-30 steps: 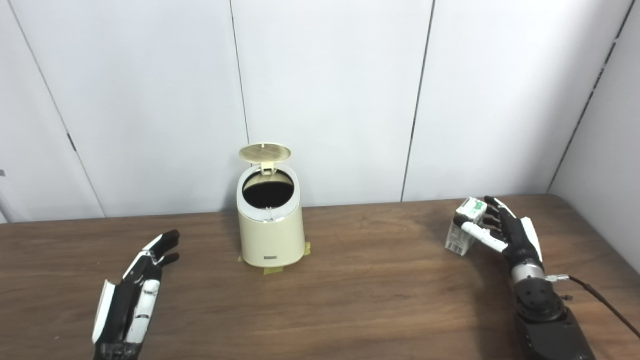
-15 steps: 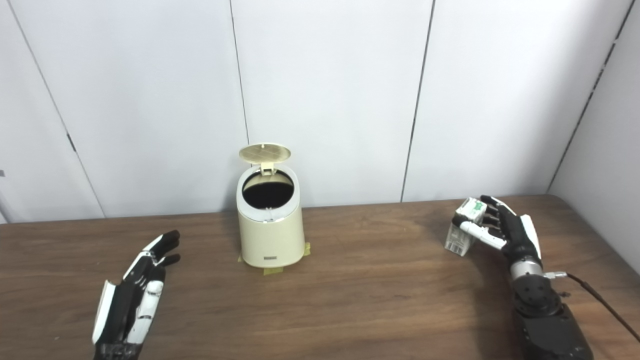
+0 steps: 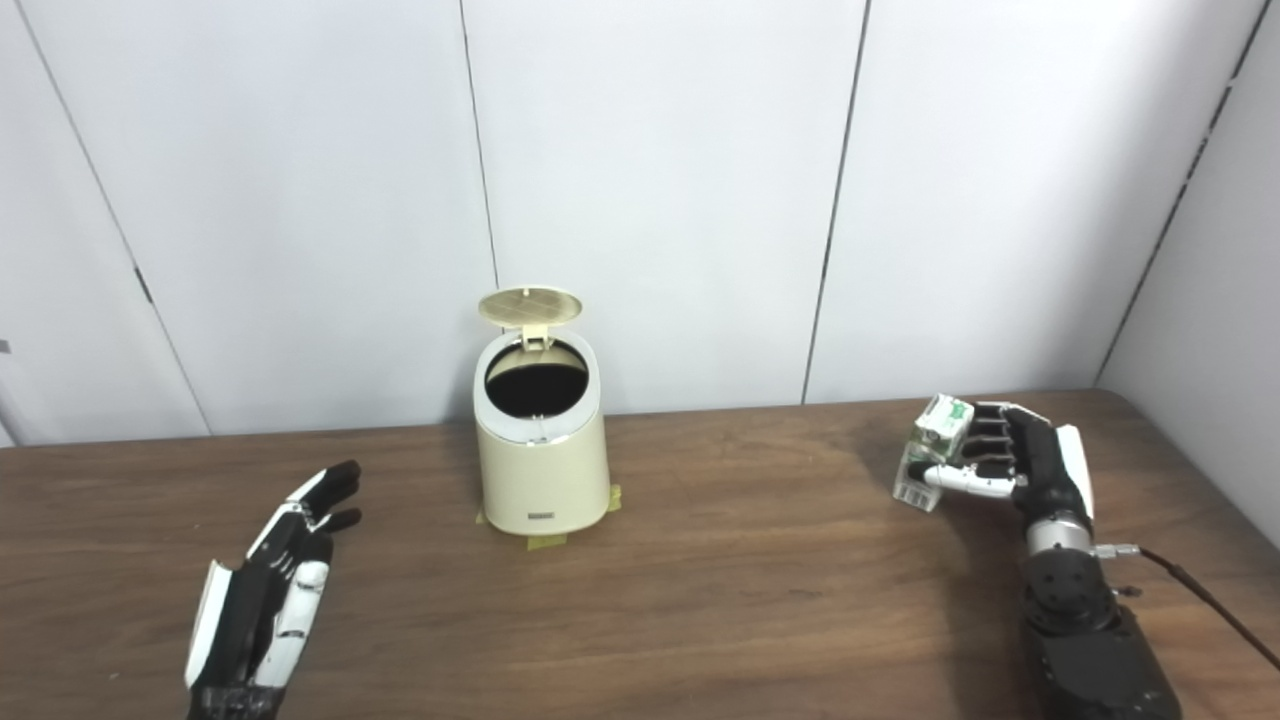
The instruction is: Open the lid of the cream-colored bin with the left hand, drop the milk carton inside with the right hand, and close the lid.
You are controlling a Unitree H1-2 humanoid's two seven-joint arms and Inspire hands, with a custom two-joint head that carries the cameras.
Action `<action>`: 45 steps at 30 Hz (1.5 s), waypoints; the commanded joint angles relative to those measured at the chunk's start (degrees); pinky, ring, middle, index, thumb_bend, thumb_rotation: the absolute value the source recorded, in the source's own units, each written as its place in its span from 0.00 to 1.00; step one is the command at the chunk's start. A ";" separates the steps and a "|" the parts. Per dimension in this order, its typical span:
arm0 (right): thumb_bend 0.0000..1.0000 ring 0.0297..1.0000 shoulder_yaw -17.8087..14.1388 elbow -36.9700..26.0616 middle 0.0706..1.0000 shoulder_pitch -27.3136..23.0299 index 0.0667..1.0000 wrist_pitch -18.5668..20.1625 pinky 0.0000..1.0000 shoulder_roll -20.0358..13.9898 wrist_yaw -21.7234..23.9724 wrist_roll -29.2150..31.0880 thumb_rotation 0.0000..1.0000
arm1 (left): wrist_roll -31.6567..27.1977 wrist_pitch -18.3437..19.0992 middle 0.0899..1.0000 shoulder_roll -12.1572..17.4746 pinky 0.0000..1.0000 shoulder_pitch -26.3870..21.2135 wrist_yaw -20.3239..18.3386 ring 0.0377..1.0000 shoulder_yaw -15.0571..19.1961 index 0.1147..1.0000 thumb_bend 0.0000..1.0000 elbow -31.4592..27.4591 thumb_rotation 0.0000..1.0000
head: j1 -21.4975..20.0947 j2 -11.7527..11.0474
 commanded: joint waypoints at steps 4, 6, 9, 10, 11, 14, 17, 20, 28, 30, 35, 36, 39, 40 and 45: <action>0.52 0.42 -0.23 -3.37 0.48 -3.02 0.44 -1.97 0.37 -0.95 -1.66 -0.31 0.00 | 1.89 -0.53 0.86 0.80 0.80 2.95 0.19 0.87 0.26 0.83 0.33 1.69 0.80 | -0.03 0.09; 0.52 0.43 -0.22 -4.29 0.48 -2.80 0.43 -1.46 0.38 -0.74 -1.87 -0.40 0.00 | 1.91 -0.85 0.86 0.94 0.80 2.90 0.15 0.87 0.24 0.83 0.32 1.89 0.81 | -0.09 0.16; 0.52 0.43 -0.32 -5.37 0.48 -2.51 0.43 -0.74 0.38 -0.55 -1.75 -0.34 0.00 | 1.68 -1.17 0.86 0.99 0.80 2.87 0.12 0.87 0.25 0.83 0.32 2.12 0.80 | -0.13 0.15; 0.52 0.44 -0.41 -5.43 0.48 -2.46 0.43 -0.89 0.39 -0.52 -1.56 -0.13 0.00 | 1.58 -1.31 0.86 1.01 0.80 2.85 0.10 0.87 0.23 0.83 0.32 2.22 0.80 | -0.13 0.15; 0.52 0.44 -0.44 -5.28 0.48 -2.45 0.43 -1.25 0.39 -0.54 -1.49 -0.05 0.00 | 1.58 -1.39 0.86 1.00 0.80 2.84 0.13 0.87 0.24 0.83 0.33 2.30 0.80 | -0.13 0.15; 0.52 0.45 -0.60 -5.32 0.48 -2.37 0.42 -0.99 0.40 -0.44 -1.49 0.17 0.00 | 1.82 -1.27 0.86 1.07 0.80 2.85 0.12 0.87 0.21 0.83 0.32 2.34 0.80 | -0.13 0.15; 0.52 0.44 -0.58 -6.11 0.48 -1.90 0.43 -0.49 0.38 -0.30 -1.60 0.01 0.00 | 2.03 -0.53 0.86 1.07 0.80 2.98 0.00 0.87 0.16 0.83 0.33 1.98 0.80 | -0.13 0.15; 0.52 0.45 -0.73 -6.54 0.47 -1.49 0.42 -1.22 0.40 -0.04 -1.69 0.26 0.00 | 2.52 -0.20 0.86 0.97 0.79 2.93 0.19 0.86 0.17 0.83 0.33 1.84 0.80 | -0.11 0.12; 0.52 0.43 -1.61 -12.32 0.46 -0.26 0.44 -2.33 0.38 1.38 -1.03 1.62 0.00 | 2.46 -0.42 0.85 0.88 0.79 2.97 0.23 0.86 0.18 0.82 0.32 1.98 0.78 | -0.09 0.09; 0.52 0.43 -1.70 -16.25 0.46 0.42 0.45 -1.97 0.37 2.25 -0.21 2.23 0.00 | 2.46 -0.08 0.86 0.99 0.79 3.01 0.01 0.86 0.10 0.82 0.32 1.84 0.78 | -0.06 0.04; 0.52 0.43 -1.34 -24.61 0.45 1.67 0.44 -0.31 0.37 4.19 1.52 2.69 0.00 | 2.62 0.01 0.86 0.87 0.80 2.87 0.18 0.87 0.06 0.83 0.34 2.17 0.80 | 0.03 -0.09; 0.52 0.44 -1.26 -26.37 0.45 1.83 0.44 0.22 0.38 4.69 2.20 3.09 0.00 | 2.75 -0.29 0.86 0.90 0.80 2.81 0.22 0.86 0.01 0.83 0.34 2.33 0.80 | 0.12 -0.12; 0.52 0.44 -0.67 -29.91 0.45 2.22 0.44 0.53 0.38 5.50 3.78 3.05 0.00 | 3.49 -0.92 0.86 0.97 0.79 2.73 0.37 0.86 -0.22 0.83 0.34 2.50 0.78 | 0.22 -0.09; 0.52 0.44 -0.29 -31.22 0.45 2.37 0.44 0.64 0.37 5.76 4.23 2.64 0.00 | 3.75 -0.65 0.85 0.91 0.78 2.79 0.39 0.86 -0.27 0.83 0.34 2.27 0.77 | 0.22 -0.09; 0.52 0.43 1.21 -37.78 0.44 2.95 0.45 1.49 0.37 7.73 6.98 3.26 0.00 | 4.20 -0.92 0.85 0.47 0.78 2.75 0.95 0.85 -0.13 0.82 0.36 2.39 0.75 | 0.16 -0.06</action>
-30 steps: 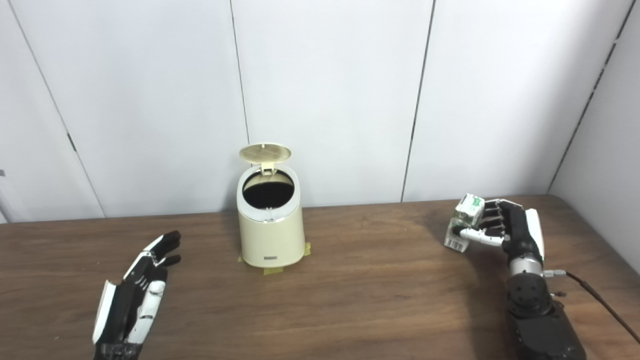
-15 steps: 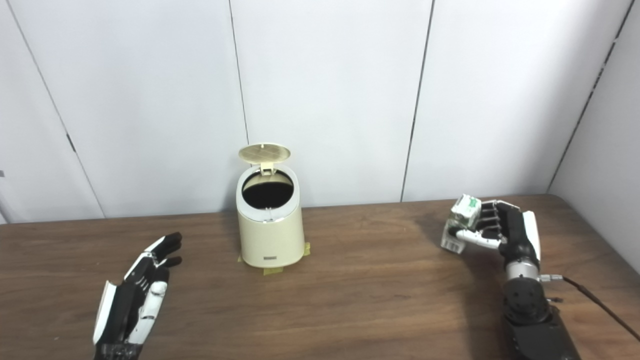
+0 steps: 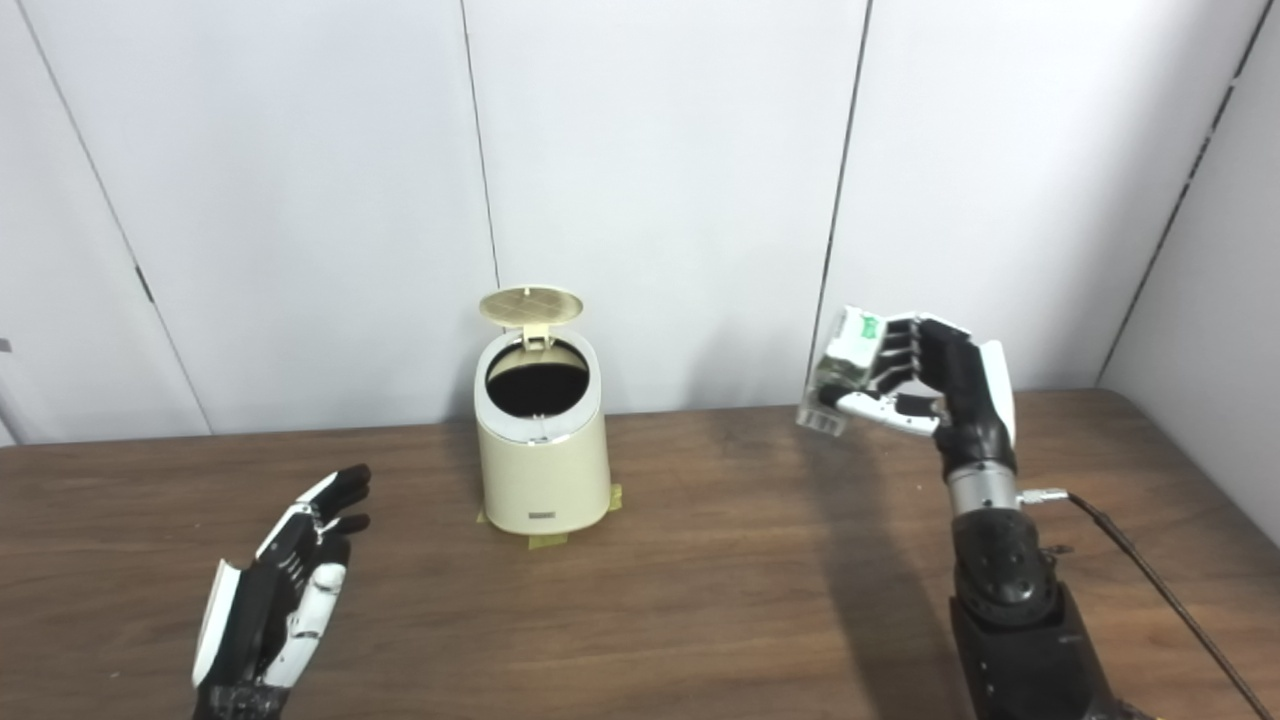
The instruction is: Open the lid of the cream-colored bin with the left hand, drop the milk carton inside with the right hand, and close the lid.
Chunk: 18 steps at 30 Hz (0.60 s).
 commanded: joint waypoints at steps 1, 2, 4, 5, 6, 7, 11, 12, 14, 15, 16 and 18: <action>0.52 0.42 0.43 -4.27 0.43 -3.00 0.46 -1.66 0.36 0.28 1.26 0.91 0.00 | 2.06 -1.67 0.85 0.55 0.78 2.66 0.85 0.85 0.16 0.82 0.36 2.78 0.76 | -0.11 0.02; 0.52 0.42 0.80 -4.62 0.43 -3.07 0.46 -2.48 0.36 0.37 1.82 0.71 0.00 | 2.22 -1.75 0.85 0.54 0.78 2.63 0.92 0.85 0.16 0.82 0.36 2.89 0.76 | -0.10 -0.02; 0.52 0.42 1.34 -5.15 0.43 -3.33 0.46 -3.58 0.37 0.80 2.78 0.82 0.00 | 2.22 -1.62 0.85 0.52 0.79 2.62 0.85 0.85 0.11 0.82 0.36 2.95 0.77 | -0.08 0.02; 0.52 0.43 1.58 -5.43 0.43 -3.46 0.46 -3.88 0.38 1.12 3.42 1.38 0.00 | 2.21 -1.64 0.85 0.48 0.79 2.58 0.86 0.85 0.11 0.82 0.35 3.05 0.77 | -0.11 -0.01; 0.52 0.43 1.90 -5.56 0.43 -3.65 0.46 -4.29 0.39 1.48 4.17 1.89 0.00 | 2.02 -1.58 0.85 0.44 0.78 2.57 0.79 0.85 0.10 0.82 0.35 3.10 0.77 | -0.16 -0.08; 0.52 0.43 2.04 -5.60 0.44 -3.78 0.45 -4.59 0.39 1.72 4.74 2.20 0.00 | 1.91 -1.55 0.85 0.40 0.79 2.56 0.75 0.85 0.09 0.82 0.35 3.13 0.77 | -0.17 -0.09; 0.52 0.44 3.58 -6.37 0.45 -4.21 0.44 -5.73 0.40 3.28 5.66 0.61 0.00 | 2.38 -2.16 0.85 0.15 0.77 2.30 1.32 0.85 0.15 0.82 0.35 3.63 0.76 | 0.05 -0.14; 0.52 0.44 4.10 -6.83 0.45 -4.29 0.44 -5.90 0.41 3.75 5.73 -0.04 0.00 | 2.41 -2.29 0.85 0.16 0.77 2.25 1.38 0.85 0.10 0.82 0.34 3.75 0.76 | 0.13 -0.20; 0.52 0.44 4.92 -7.97 0.44 -4.46 0.44 -5.92 0.40 5.07 6.35 0.10 0.00 | 2.28 -2.17 0.85 0.16 0.78 2.22 1.31 0.85 0.02 0.82 0.34 3.76 0.77 | 0.17 -0.19; 0.52 0.44 5.26 -8.32 0.44 -4.56 0.44 -6.01 0.40 5.58 6.80 0.40 0.00 | 2.24 -1.98 0.85 0.13 0.79 2.22 1.23 0.85 -0.04 0.83 0.34 3.67 0.77 | 0.24 -0.22; 0.52 0.44 5.59 -8.59 0.44 -4.68 0.44 -6.13 0.40 6.03 7.09 0.53 0.00 | 2.20 -1.98 0.86 0.09 0.79 2.21 1.21 0.86 -0.06 0.83 0.34 3.66 0.78 | 0.27 -0.24; 0.52 0.44 6.28 -9.34 0.45 -4.83 0.44 -6.38 0.40 6.82 6.99 -0.53 0.00 | 2.16 -1.93 0.86 -0.13 0.78 2.20 1.34 0.85 -0.05 0.82 0.35 3.69 0.77 | 0.35 -0.24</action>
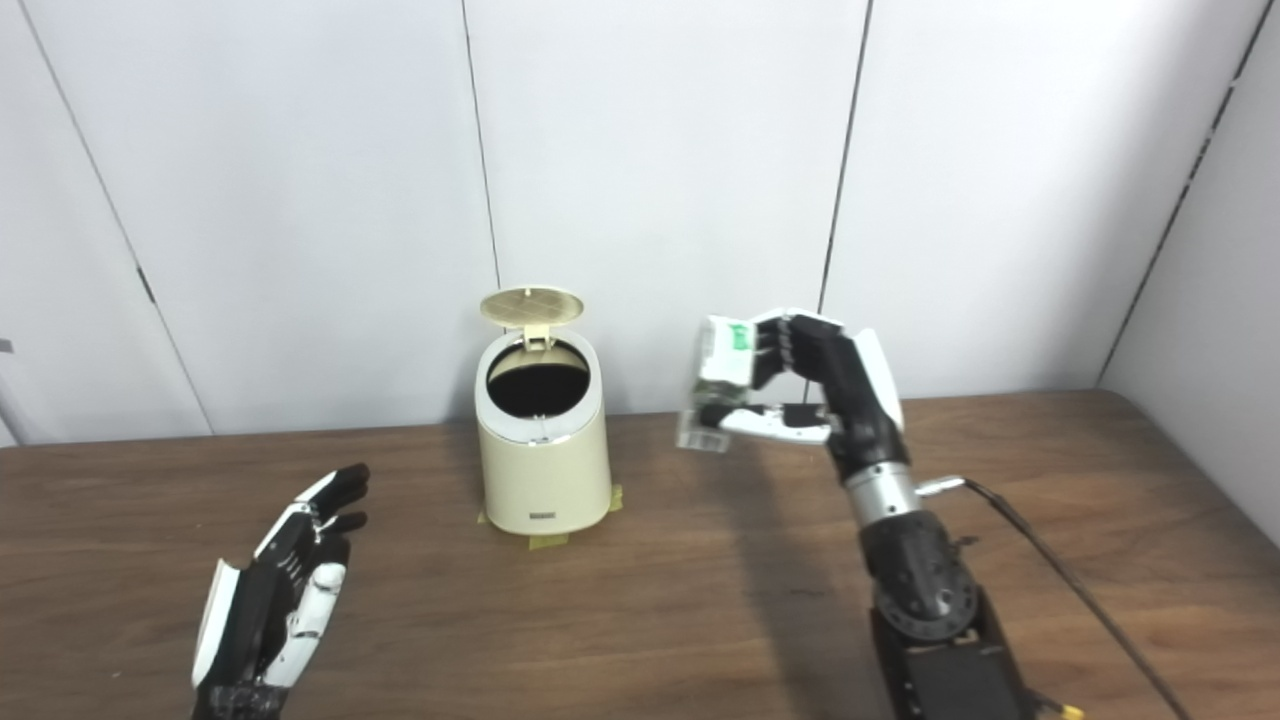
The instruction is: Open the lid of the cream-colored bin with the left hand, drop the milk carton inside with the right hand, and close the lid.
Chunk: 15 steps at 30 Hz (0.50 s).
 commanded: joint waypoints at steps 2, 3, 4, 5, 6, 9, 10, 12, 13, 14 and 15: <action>0.52 0.46 0.81 -3.29 0.44 -4.49 0.43 -4.48 0.43 0.80 -0.55 -1.74 0.00 | 2.01 -0.74 0.85 -0.24 0.78 2.44 1.03 0.85 -0.04 0.82 0.36 3.23 0.77 | -0.07 0.03; 0.52 0.47 1.14 -3.26 0.43 -4.64 0.43 -4.97 0.57 1.24 -0.96 -2.69 0.00 | 2.13 -0.57 0.86 -0.30 0.78 2.47 1.05 0.85 -0.04 0.82 0.36 3.17 0.77 | -0.03 0.06; 0.52 0.48 1.41 -2.93 0.42 -4.88 0.44 -5.97 0.75 1.67 -1.58 -3.78 0.00 | 2.35 -0.55 0.86 -0.31 0.78 2.50 1.10 0.86 -0.05 0.83 0.35 3.17 0.77 | 0.00 0.07; 0.52 0.48 1.58 -2.46 0.41 -5.12 0.44 -7.10 0.83 2.05 -2.16 -4.75 0.00 | 2.46 -0.57 0.86 -0.31 0.78 2.52 1.12 0.86 -0.07 0.83 0.35 3.16 0.77 | 0.06 0.06; 0.52 0.48 1.83 -1.96 0.40 -5.43 0.45 -7.74 0.89 2.44 -2.62 -5.80 0.00 | 2.58 -0.48 0.86 -0.33 0.78 2.55 1.17 0.86 -0.06 0.83 0.34 3.16 0.76 | 0.17 0.02; 0.52 0.47 2.57 0.03 0.42 -6.60 0.44 -10.22 0.60 2.94 -2.56 -6.89 0.00 | 2.78 0.15 0.87 -0.47 0.79 2.66 1.18 0.86 -0.04 0.84 0.34 3.06 0.76 | 0.44 -0.04; 0.52 0.46 2.76 0.87 0.43 -7.10 0.44 -11.37 0.48 3.02 -2.30 -6.71 0.00 | 2.94 0.39 0.87 -0.58 0.79 2.69 1.25 0.86 -0.01 0.84 0.34 3.00 0.76 | 0.48 -0.10; 0.52 0.44 3.18 2.37 0.45 -8.17 0.44 -13.01 0.38 3.22 -1.81 -6.40 0.00 | 3.31 1.21 0.87 -0.83 0.79 2.76 1.40 0.86 0.02 0.84 0.34 2.69 0.78 | 0.57 -0.15; 0.52 0.44 3.32 3.00 0.46 -8.65 0.43 -13.50 0.37 3.37 -1.72 -6.36 0.00 | 3.41 1.61 0.87 -0.94 0.79 2.79 1.42 0.87 0.02 0.84 0.34 2.49 0.78 | 0.57 -0.12; 0.52 0.44 3.46 3.59 0.46 -9.11 0.43 -13.95 0.37 3.52 -1.78 -6.59 0.00 | 3.64 1.95 0.87 -1.02 0.80 2.83 1.48 0.87 -0.03 0.84 0.33 2.30 0.78 | 0.66 -0.07; 0.52 0.44 3.61 4.29 0.46 -9.65 0.43 -14.51 0.37 3.70 -2.07 -7.18 0.00 | 3.90 2.31 0.87 -1.06 0.80 2.87 1.53 0.87 -0.10 0.84 0.32 2.08 0.78 | 0.76 -0.08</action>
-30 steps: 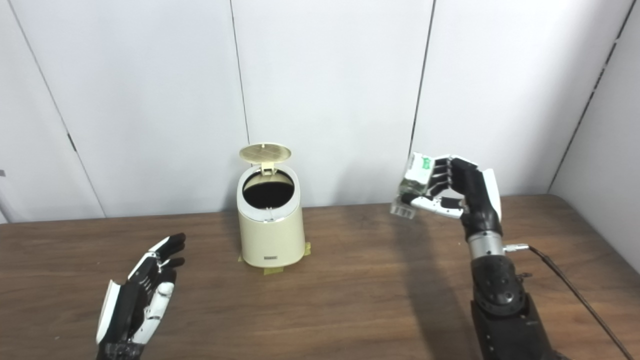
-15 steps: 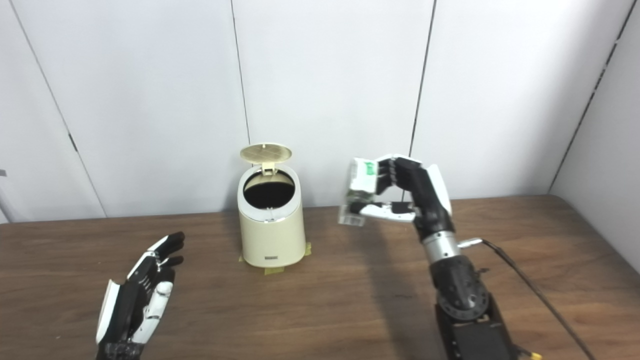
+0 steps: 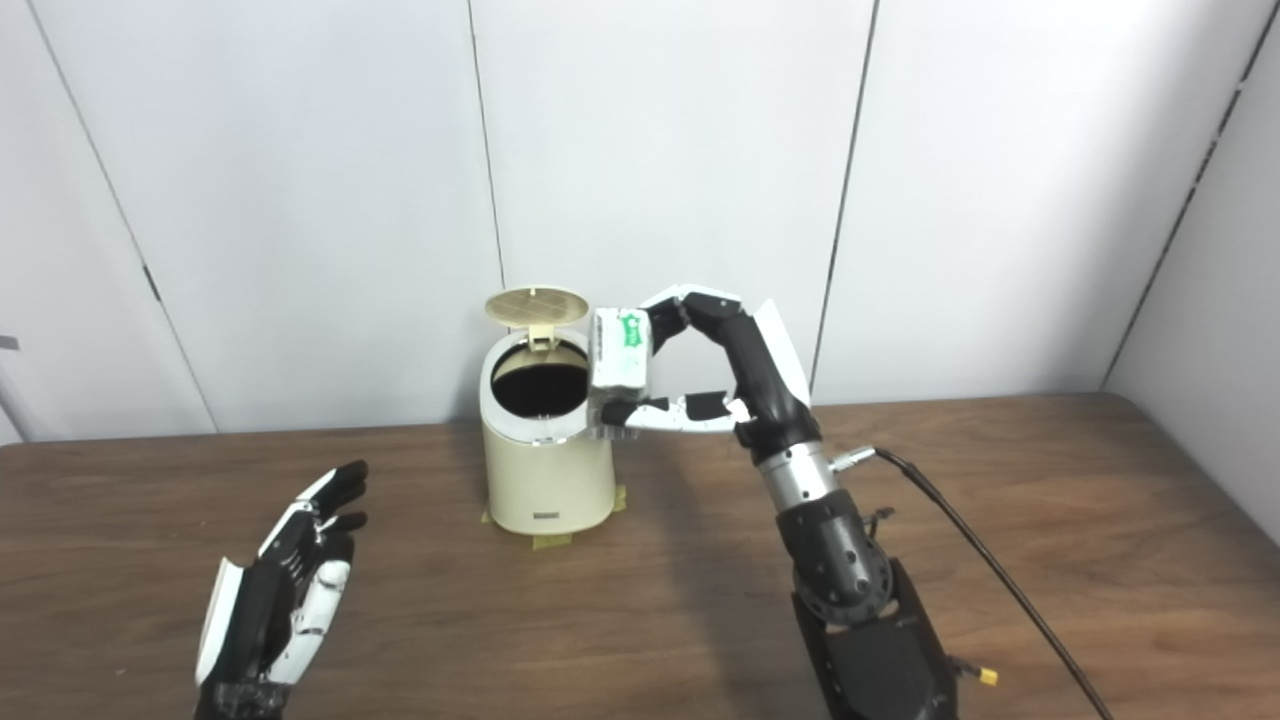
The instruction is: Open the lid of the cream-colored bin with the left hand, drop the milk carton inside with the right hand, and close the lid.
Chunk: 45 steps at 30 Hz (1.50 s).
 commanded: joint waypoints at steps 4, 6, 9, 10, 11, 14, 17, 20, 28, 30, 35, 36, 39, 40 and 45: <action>0.52 0.43 0.91 1.90 0.46 -6.87 0.43 -5.92 0.37 0.91 -2.82 -2.46 0.00 | 2.62 0.64 0.87 -0.86 0.79 3.06 1.26 0.87 -0.40 0.84 0.31 1.71 0.79 | 0.41 -0.03; 0.52 0.43 1.52 3.19 0.46 -7.71 0.43 -6.09 0.36 0.97 -3.87 -3.58 0.00 | 2.46 0.96 0.87 -1.09 0.80 3.21 1.16 0.87 -0.51 0.85 0.30 1.39 0.78 | 0.55 -0.02; 0.52 0.43 2.97 5.37 0.47 -8.80 0.43 -6.13 0.36 0.84 -6.22 -5.09 0.00 | 2.30 0.99 0.87 -1.32 0.79 3.41 1.09 0.87 -0.67 0.85 0.31 1.17 0.77 | 0.90 0.00; 0.52 0.43 3.91 6.22 0.47 -9.19 0.43 -6.14 0.36 0.61 -7.69 -5.73 0.00 | 2.40 1.04 0.87 -1.40 0.79 3.48 1.12 0.87 -0.72 0.85 0.31 1.08 0.76 | 0.97 0.03; 0.52 0.43 5.21 7.02 0.47 -9.58 0.43 -6.15 0.36 0.22 -9.52 -6.33 0.00 | 2.54 1.12 0.87 -1.51 0.80 3.58 1.17 0.87 -0.78 0.85 0.31 0.94 0.76 | 1.08 0.08; 0.52 0.42 9.33 8.94 0.47 -10.56 0.43 -6.16 0.36 -0.94 -15.08 -8.23 0.00 | 2.95 1.75 0.87 -1.88 0.79 3.91 1.21 0.87 -0.88 0.84 0.31 0.30 0.77 | 1.39 0.15; 0.52 0.41 13.30 10.62 0.48 -11.59 0.44 -6.16 0.34 -1.82 -21.18 -10.09 0.00 | 3.47 1.81 0.87 -2.04 0.79 4.07 1.37 0.87 -0.95 0.84 0.31 0.09 0.77 | 1.97 0.15; 0.52 0.40 18.27 13.75 0.48 -13.41 0.44 -6.16 0.33 -2.91 -29.33 -12.87 0.00 | 4.28 1.58 0.87 -2.18 0.78 4.09 1.77 0.86 -1.01 0.84 0.31 0.13 0.78 | 2.39 0.16; 0.52 0.44 30.93 22.19 0.46 -18.40 0.43 -6.16 0.41 -5.40 -46.34 -17.50 0.00 | 4.75 1.22 0.87 -2.26 0.79 4.47 2.10 0.87 -1.72 0.85 0.31 -0.41 0.80 | 4.12 0.39; 0.52 0.45 33.37 23.44 0.46 -19.31 0.42 -6.16 0.41 -5.64 -48.33 -17.75 0.00 | 4.96 1.26 0.87 -2.25 0.80 4.63 2.17 0.87 -1.84 0.85 0.32 -0.58 0.81 | 4.42 0.38; 0.52 0.45 38.01 26.14 0.47 -21.40 0.42 -6.16 0.41 -5.41 -53.10 -18.73 0.00 | 5.64 1.84 0.88 -2.51 0.80 5.09 2.33 0.87 -2.04 0.85 0.34 -1.17 0.83 | 5.08 0.35; 0.52 0.45 38.42 26.50 0.47 -21.72 0.42 -6.16 0.41 -5.21 -53.75 -18.89 0.00 | 5.50 1.90 0.88 -2.54 0.80 5.13 2.20 0.87 -2.08 0.86 0.35 -1.23 0.83 | 5.08 0.35; 0.52 0.44 39.65 27.13 0.48 -22.76 0.42 -6.16 0.40 -4.94 -55.60 -19.54 0.00 | 5.53 1.84 0.88 -2.63 0.81 5.26 2.17 0.88 -2.22 0.86 0.35 -1.31 0.83 | 5.28 0.32; 0.52 0.44 40.25 27.55 0.49 -23.24 0.42 -6.16 0.40 -4.89 -56.33 -19.85 0.00 | 5.57 1.56 0.88 -2.65 0.81 5.28 2.27 0.88 -2.24 0.86 0.35 -1.22 0.83 | 5.36 0.33; 0.52 0.44 43.38 29.67 0.48 -25.07 0.42 -6.16 0.40 -4.73 -59.06 -20.17 0.00 | 6.05 1.38 0.88 -2.94 0.80 5.35 2.64 0.87 -2.42 0.86 0.36 -1.08 0.83 | 6.17 0.27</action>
